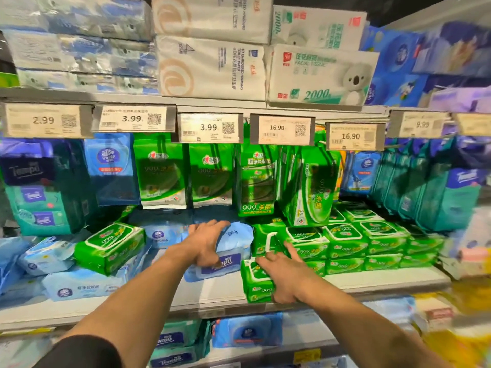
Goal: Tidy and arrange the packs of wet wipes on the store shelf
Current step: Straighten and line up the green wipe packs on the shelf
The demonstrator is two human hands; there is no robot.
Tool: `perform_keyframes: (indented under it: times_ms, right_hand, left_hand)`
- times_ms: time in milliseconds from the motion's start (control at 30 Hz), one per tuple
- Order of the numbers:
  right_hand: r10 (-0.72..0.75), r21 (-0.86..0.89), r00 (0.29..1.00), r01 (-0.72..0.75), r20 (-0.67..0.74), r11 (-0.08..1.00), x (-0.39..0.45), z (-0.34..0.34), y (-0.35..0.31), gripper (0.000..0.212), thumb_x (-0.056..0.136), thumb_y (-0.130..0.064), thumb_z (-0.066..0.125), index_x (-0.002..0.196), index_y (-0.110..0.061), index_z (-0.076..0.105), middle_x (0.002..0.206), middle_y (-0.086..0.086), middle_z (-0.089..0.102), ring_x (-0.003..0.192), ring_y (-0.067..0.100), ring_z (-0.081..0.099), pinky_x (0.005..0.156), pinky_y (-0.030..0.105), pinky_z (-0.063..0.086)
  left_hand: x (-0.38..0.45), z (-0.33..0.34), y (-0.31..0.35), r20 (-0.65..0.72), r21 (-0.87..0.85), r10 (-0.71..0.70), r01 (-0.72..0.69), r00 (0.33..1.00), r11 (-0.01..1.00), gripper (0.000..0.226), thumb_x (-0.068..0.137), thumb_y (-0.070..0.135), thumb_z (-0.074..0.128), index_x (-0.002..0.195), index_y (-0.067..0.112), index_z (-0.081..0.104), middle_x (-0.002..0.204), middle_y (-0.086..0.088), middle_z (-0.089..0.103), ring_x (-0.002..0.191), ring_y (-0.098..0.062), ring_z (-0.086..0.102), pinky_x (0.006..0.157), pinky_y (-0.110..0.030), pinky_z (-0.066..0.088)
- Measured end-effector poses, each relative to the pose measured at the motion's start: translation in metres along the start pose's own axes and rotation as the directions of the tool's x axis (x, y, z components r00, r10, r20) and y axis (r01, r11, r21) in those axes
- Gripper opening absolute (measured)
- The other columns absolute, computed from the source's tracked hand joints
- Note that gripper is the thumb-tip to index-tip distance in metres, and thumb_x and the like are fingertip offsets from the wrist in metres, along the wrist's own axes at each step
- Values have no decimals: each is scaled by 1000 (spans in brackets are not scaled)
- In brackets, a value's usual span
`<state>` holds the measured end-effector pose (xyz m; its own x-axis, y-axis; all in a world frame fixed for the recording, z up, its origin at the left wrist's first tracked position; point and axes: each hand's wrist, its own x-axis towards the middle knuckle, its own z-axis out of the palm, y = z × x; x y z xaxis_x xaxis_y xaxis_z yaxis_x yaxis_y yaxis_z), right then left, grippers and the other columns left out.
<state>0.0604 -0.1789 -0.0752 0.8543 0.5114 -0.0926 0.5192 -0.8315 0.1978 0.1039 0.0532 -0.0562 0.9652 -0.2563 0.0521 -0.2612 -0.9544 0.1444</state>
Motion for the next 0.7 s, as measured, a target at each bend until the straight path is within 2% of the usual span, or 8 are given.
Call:
perform_keyframes:
  times_ms: [133, 267, 367, 533, 700]
  right_hand:
    - [-17, 9, 998, 18, -60, 1000, -3, 4, 0, 85, 77, -27, 70, 148, -18, 25, 146, 13, 39, 140, 28, 32, 111, 47, -21]
    - [-12, 32, 999, 13, -41, 999, -2, 2, -1, 88, 75, -31, 73, 147, -19, 25, 146, 14, 39, 140, 28, 31, 115, 51, -18]
    - [-11, 48, 999, 13, -53, 999, -4, 2, -1, 91, 74, -34, 74, 148, -19, 24, 146, 14, 39, 141, 27, 30, 117, 52, -15]
    - [1, 70, 999, 2, -47, 998, -2, 3, -3, 91, 71, -35, 74, 147, -20, 25, 144, 13, 41, 140, 28, 30, 117, 52, -15]
    - [27, 98, 998, -21, -57, 995, 5, 9, -6, 89, 68, -33, 75, 142, -22, 26, 137, 11, 43, 135, 29, 34, 117, 54, -13]
  left_hand:
    - [13, 5, -1, 9, 31, 53, -53, 999, 998, 105, 59, 36, 82, 147, 30, 25, 139, 1, 43, 129, -26, 42, 104, -43, 27]
    - [24, 2, -5, 52, 70, 76, -80, 996, 994, 103, 63, 36, 81, 149, 31, 24, 147, 2, 39, 134, -25, 38, 107, -47, 26]
    - [33, 0, -6, 113, 97, 58, -69, 992, 993, 100, 67, 36, 80, 149, 30, 23, 144, -3, 43, 131, -29, 42, 107, -50, 27]
    - [48, -5, -9, 173, 105, 52, -71, 984, 992, 98, 72, 28, 79, 151, 25, 22, 146, -9, 46, 128, -31, 46, 103, -40, 40]
    - [44, -1, -22, 112, 34, 55, -59, 992, 998, 94, 71, 29, 79, 150, 28, 28, 143, -5, 49, 125, -28, 49, 100, -34, 43]
